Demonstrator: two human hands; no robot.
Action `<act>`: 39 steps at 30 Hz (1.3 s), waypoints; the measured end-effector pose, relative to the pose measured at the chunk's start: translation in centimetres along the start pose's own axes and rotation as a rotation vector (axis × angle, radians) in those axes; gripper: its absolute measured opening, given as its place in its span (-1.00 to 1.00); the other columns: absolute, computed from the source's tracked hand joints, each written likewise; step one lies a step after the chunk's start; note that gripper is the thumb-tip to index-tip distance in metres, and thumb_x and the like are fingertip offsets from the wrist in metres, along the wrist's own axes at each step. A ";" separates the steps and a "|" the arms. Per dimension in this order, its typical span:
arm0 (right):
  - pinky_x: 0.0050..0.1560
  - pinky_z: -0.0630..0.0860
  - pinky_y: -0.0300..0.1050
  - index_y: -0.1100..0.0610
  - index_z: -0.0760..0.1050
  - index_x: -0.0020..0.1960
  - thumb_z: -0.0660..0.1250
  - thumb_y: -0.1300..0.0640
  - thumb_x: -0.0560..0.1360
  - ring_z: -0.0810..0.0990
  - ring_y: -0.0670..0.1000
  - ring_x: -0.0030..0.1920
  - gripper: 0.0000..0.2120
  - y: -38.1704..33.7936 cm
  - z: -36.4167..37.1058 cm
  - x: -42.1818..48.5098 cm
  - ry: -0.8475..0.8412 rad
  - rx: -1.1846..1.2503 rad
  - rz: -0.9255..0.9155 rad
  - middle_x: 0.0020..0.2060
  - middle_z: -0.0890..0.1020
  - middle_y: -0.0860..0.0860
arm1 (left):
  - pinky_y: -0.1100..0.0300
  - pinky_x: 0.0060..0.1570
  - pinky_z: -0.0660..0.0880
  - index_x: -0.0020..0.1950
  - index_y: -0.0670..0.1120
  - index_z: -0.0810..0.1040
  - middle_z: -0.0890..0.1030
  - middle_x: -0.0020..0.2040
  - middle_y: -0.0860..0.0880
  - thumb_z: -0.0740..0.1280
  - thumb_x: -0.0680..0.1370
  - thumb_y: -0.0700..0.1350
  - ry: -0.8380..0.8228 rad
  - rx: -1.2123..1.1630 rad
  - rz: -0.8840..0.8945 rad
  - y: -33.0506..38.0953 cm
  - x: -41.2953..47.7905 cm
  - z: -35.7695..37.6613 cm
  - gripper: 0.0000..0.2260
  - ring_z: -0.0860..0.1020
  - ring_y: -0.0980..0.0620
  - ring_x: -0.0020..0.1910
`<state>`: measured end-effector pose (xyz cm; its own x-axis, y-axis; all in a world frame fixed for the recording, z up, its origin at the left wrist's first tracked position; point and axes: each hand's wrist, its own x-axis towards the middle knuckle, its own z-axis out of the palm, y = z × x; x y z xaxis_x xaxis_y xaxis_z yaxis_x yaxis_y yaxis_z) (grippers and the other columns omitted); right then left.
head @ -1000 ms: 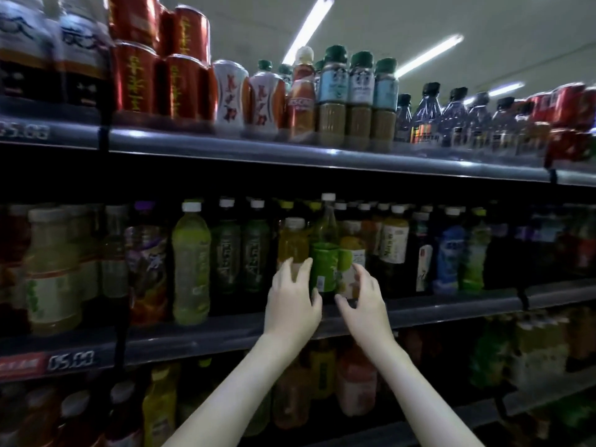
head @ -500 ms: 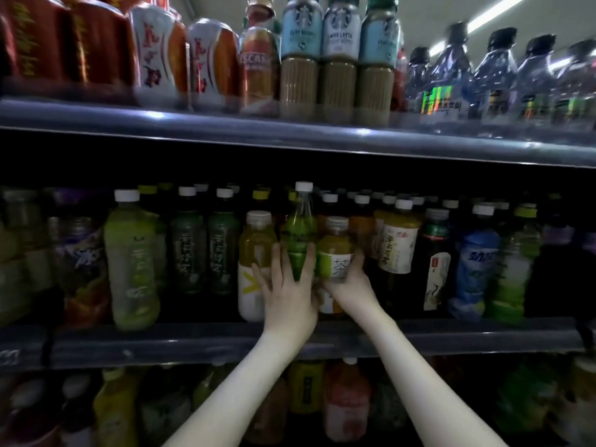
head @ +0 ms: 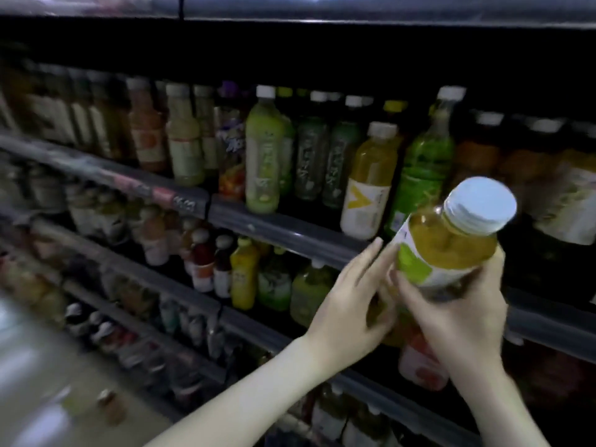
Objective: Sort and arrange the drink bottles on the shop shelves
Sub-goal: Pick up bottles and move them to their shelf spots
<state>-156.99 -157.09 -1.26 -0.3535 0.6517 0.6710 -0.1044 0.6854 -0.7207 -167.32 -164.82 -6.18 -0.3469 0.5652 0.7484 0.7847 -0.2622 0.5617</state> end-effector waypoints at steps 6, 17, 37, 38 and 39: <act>-0.17 0.44 -0.53 -0.04 0.37 0.26 0.62 0.20 0.22 0.57 -0.38 -0.09 -0.29 1.1 6.9 -7.8 -0.334 0.171 0.322 -0.03 0.61 -0.22 | 0.31 0.24 0.41 0.35 0.58 -0.20 0.42 0.36 0.18 0.50 0.41 -0.06 -0.228 0.067 -0.398 -2.3 -6.5 -7.8 -0.02 0.44 0.23 0.28; -0.03 0.58 -0.13 0.13 0.43 0.29 0.49 -0.05 0.33 0.65 0.09 0.11 -0.40 -3.1 29.9 -16.9 -0.886 0.593 0.714 0.13 0.65 0.10 | -0.10 0.20 0.51 0.40 0.46 0.21 0.63 0.17 0.09 0.51 0.36 -0.06 -0.034 -0.178 -0.816 -11.2 -20.2 -29.5 -0.22 0.60 0.03 0.16; -0.06 0.61 0.16 0.21 0.48 0.24 0.49 0.12 0.42 0.67 0.23 -0.01 -0.56 -3.9 57.2 -15.4 -0.929 0.549 0.767 0.00 0.70 0.12 | 0.11 0.17 0.54 0.34 0.61 -0.08 0.54 0.21 0.32 0.49 0.40 0.14 -0.103 -0.096 -0.958 -28.6 -17.8 -48.2 -0.15 0.58 0.26 0.12; -0.05 0.63 0.08 0.21 0.47 0.24 0.49 0.14 0.40 0.69 0.17 -0.01 -0.55 -4.0 59.0 -15.3 -0.945 0.555 0.760 0.01 0.70 0.11 | 0.12 0.15 0.55 0.35 0.59 -0.13 0.55 0.18 0.31 0.49 0.39 0.14 -0.095 -0.069 -0.961 -29.6 -17.5 -49.3 -0.11 0.59 0.24 0.08; -0.03 0.63 0.03 0.20 0.47 0.24 0.52 0.13 0.37 0.69 0.12 0.00 -0.51 -4.2 60.7 -15.2 -0.968 0.561 0.753 0.03 0.69 0.10 | 0.13 0.12 0.56 0.36 0.57 -0.18 0.57 0.16 0.29 0.50 0.39 0.13 -0.091 -0.034 -0.971 -30.6 -17.3 -50.4 -0.08 0.61 0.23 0.05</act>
<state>-207.62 -189.58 -18.98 -0.9772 0.1595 -0.1399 0.1232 -0.1104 -0.9862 -211.23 -206.03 -18.49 -0.7926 0.6051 -0.0751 0.1621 0.3279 0.9307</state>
